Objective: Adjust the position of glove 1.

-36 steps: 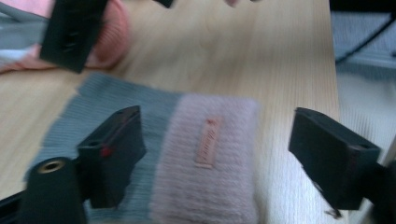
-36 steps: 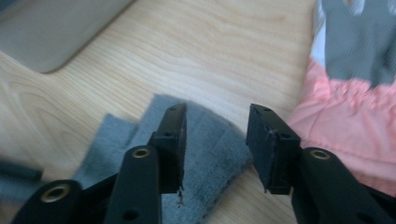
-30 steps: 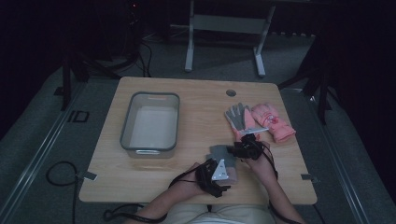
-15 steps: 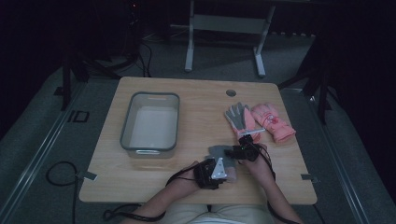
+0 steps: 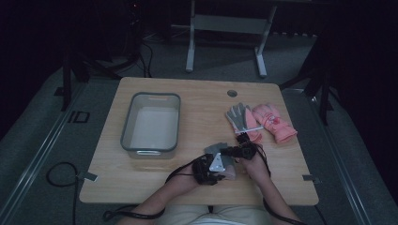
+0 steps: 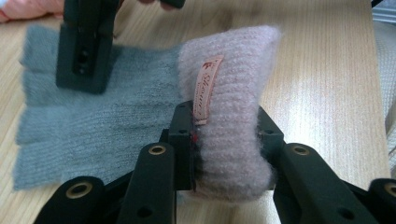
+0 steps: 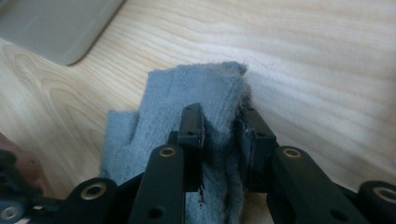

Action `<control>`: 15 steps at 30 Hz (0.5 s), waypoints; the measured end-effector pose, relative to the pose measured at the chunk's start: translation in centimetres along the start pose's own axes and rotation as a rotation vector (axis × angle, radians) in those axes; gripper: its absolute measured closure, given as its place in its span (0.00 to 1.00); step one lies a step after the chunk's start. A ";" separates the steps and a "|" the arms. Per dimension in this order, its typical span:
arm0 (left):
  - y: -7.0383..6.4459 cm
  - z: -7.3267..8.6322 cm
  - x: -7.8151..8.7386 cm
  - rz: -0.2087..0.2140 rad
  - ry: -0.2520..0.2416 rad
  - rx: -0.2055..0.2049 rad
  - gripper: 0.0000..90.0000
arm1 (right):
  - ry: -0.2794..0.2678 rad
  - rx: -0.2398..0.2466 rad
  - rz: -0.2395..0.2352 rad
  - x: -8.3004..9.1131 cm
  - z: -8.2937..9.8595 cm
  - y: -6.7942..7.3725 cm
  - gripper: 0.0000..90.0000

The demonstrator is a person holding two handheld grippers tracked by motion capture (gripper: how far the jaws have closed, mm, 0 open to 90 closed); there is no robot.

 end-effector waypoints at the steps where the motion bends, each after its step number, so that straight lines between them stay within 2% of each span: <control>1: 0.1 0.0 0.1 0.000 0.002 0.002 0.76 | -0.007 0.009 0.005 0.2 -0.2 0.2 0.82; 5: 0.4 -0.2 0.6 0.001 0.012 -0.002 0.77 | -0.027 0.030 -0.004 0.9 -1.0 0.9 0.83; 10: 1.2 -1.1 2.1 -0.008 0.009 -0.039 0.77 | -0.061 0.062 -0.005 2.0 -2.2 1.5 0.83; 15: 2.2 -2.2 3.8 -0.003 0.011 -0.077 0.77 | -0.099 0.061 -0.022 3.0 -3.5 1.9 0.83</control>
Point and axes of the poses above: each handheld gripper's, and its own axes: x roughly backward along the jaws, z roughly out of its underside, y roughly to its left, the point moved 9 cm from there along -x, roughly forward along the jaws, and after that the axes turned 2 degrees about -z, right-handed, at the moved point
